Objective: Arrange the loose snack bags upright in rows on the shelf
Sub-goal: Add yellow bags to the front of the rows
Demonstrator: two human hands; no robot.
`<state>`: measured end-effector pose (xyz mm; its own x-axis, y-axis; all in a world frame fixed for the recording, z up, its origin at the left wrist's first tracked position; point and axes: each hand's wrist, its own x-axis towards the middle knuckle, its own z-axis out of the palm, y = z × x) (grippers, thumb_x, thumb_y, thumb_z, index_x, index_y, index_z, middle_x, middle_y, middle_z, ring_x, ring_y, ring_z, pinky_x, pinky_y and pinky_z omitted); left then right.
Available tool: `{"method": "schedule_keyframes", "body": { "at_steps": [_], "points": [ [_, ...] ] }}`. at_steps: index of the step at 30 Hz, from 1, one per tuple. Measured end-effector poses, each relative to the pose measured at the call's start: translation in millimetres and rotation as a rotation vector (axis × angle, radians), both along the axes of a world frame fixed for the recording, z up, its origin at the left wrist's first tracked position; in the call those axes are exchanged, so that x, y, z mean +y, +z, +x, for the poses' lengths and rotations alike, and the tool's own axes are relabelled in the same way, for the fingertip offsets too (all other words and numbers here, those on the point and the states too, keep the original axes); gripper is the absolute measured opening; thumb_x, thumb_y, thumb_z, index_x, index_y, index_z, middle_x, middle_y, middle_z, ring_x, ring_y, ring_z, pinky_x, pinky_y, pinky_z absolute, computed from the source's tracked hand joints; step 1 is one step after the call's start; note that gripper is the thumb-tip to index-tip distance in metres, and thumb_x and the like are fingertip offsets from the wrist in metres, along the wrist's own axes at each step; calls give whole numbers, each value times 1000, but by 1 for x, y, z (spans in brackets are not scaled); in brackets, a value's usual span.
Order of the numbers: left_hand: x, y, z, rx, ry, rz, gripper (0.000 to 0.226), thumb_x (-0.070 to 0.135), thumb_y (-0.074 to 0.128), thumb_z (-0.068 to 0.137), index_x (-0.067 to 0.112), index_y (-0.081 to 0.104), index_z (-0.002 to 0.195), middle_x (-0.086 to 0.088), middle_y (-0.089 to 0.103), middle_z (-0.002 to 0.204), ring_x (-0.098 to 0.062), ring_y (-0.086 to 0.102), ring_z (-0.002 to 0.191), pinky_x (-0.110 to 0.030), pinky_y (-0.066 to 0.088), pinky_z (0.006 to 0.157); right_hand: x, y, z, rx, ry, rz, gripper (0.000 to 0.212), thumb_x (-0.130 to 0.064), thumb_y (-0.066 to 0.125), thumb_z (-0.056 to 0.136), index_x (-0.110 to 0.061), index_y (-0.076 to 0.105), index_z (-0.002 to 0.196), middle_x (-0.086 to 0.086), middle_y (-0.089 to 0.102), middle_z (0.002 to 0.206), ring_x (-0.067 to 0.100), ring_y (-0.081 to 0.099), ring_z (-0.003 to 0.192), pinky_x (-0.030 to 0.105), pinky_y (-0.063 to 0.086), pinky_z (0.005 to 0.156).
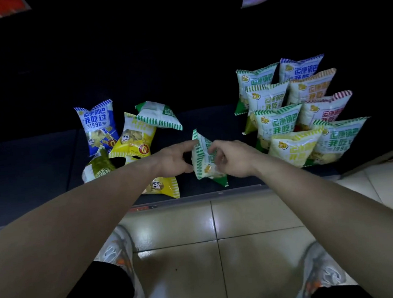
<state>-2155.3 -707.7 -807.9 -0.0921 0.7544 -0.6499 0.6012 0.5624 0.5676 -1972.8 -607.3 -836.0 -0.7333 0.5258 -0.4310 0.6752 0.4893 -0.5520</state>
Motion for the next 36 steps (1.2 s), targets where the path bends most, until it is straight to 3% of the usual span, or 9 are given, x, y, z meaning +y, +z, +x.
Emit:
{"method": "schedule_keyframes", "body": {
  "at_steps": [3,5,10,13,20,25,29,33,36],
  "points": [
    [8,-6,4,-31,2,21,85,9,67,90,35,19,155,11,33,157,-14,51,124,-35,40,109,-1,-5,-5,-21,28,128,45,-34,75,81,-27,46,114,-5,57,112,17,57,98,41,51,83],
    [11,-14,9,-47,2,18,86,7,66,90,29,18,157,9,32,158,-16,46,132,-33,37,112,2,-8,-9,-18,12,268,50,-36,77,79,-25,43,114,0,49,117,21,54,101,42,50,81],
    [20,-21,13,-81,39,12,84,8,67,90,27,19,157,4,34,157,-18,44,135,-35,38,112,28,-17,-13,-109,-20,255,92,-32,80,79,-23,23,151,9,34,146,32,45,128,42,46,96],
    [21,-22,7,-24,40,12,82,17,70,90,28,22,155,3,38,155,-18,48,132,-33,38,111,40,-29,-15,-214,32,172,102,-36,80,78,-24,15,156,7,27,158,31,35,139,43,39,108],
    [5,-27,-17,164,25,-44,76,33,67,92,22,25,155,-4,36,156,-21,40,138,-27,37,106,47,-56,-21,-305,185,234,93,-41,81,75,-22,31,150,2,35,151,28,39,132,43,41,106],
    [-4,-25,-32,229,11,-58,74,38,66,91,24,29,153,-6,46,148,-22,51,127,-36,45,103,43,-57,-32,-367,186,220,121,-48,88,63,-25,14,156,7,34,152,30,30,140,45,38,107],
    [-9,-25,-38,258,-32,-73,76,41,67,91,23,28,153,-5,48,146,-22,50,127,-32,44,101,34,-61,-35,-393,194,235,105,-63,83,56,-24,37,143,6,35,132,27,34,124,43,41,99],
    [-12,-21,-39,265,-46,-66,79,40,69,89,21,27,154,-5,43,151,-22,46,131,-28,42,100,27,-58,-33,-337,156,181,94,-56,88,56,-19,35,125,7,48,126,28,54,110,41,48,85],
    [-11,-14,-41,259,-36,-53,84,36,72,88,19,25,154,-6,38,154,-23,45,133,-28,41,102,22,-47,-27,-283,119,237,95,-57,89,53,-22,34,122,6,52,123,28,54,107,40,47,81]
  ]
}}
